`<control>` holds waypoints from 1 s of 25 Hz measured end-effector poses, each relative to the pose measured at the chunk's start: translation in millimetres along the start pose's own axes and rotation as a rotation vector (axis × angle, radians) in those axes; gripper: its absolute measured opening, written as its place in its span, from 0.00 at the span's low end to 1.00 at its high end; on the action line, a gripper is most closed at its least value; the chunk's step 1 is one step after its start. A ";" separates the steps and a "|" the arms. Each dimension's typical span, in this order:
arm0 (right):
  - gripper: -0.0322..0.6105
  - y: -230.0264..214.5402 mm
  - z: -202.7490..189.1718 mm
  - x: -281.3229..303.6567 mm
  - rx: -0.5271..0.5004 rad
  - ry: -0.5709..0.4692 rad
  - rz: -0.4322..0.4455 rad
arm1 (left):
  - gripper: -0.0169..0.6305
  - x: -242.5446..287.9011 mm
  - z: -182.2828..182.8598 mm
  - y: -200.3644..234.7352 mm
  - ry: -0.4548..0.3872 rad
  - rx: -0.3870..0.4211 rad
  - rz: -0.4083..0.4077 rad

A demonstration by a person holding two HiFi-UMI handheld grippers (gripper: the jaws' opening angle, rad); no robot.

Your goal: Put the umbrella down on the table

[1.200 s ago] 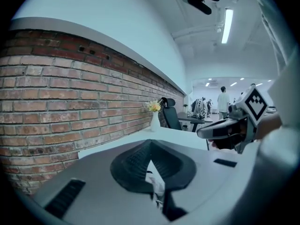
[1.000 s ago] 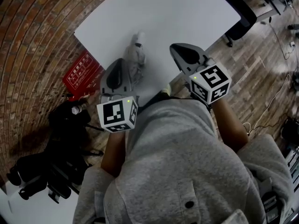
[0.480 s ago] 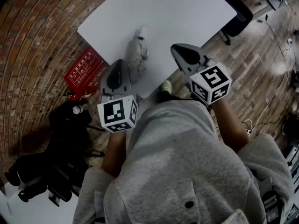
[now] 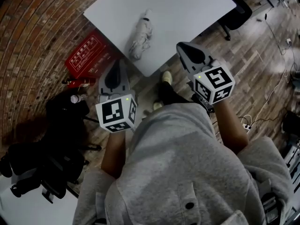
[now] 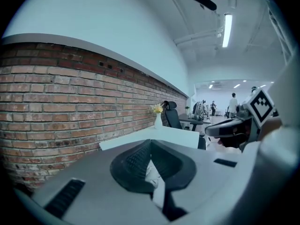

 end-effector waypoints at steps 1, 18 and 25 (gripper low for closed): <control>0.10 5.8 -2.2 -6.9 -0.003 -0.001 -0.007 | 0.05 -8.9 -2.8 -0.8 -0.002 -0.004 0.003; 0.10 61.1 -18.5 -80.6 -0.027 -0.038 -0.046 | 0.05 -89.4 -22.9 -20.7 -0.036 0.009 0.019; 0.10 68.8 -18.5 -81.3 -0.041 -0.040 -0.026 | 0.05 -94.0 -23.7 -21.7 -0.039 0.006 0.028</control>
Point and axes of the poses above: the fingertips, and each gripper's own axes: x forward along the fingers, y to its left, z out of its top, the point moved 9 cm from there along -x, backward along the fingers, and after that the axes turned 11 degrees about -z, right-handed, at the moved point
